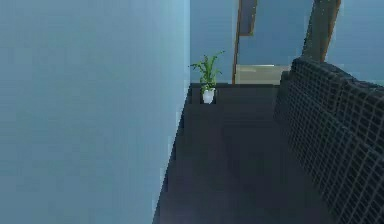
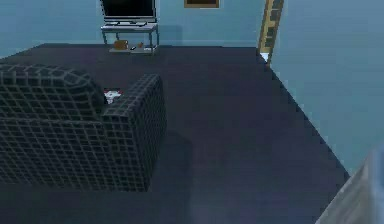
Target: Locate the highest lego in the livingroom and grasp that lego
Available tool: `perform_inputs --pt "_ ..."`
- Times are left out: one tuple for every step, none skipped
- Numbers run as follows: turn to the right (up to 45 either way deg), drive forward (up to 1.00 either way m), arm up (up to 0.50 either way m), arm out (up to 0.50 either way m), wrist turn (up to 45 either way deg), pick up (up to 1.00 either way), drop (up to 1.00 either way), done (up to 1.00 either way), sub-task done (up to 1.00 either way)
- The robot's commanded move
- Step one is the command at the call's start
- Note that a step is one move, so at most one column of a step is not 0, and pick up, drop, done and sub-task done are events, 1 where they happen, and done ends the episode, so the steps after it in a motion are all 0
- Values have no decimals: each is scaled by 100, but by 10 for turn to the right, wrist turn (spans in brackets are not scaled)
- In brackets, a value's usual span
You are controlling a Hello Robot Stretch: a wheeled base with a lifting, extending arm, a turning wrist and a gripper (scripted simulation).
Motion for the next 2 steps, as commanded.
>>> perform_inputs --pt "450 0 0 0 0 0 0 0 0" --pt "330 0 0 0 0 0 0 0 0"
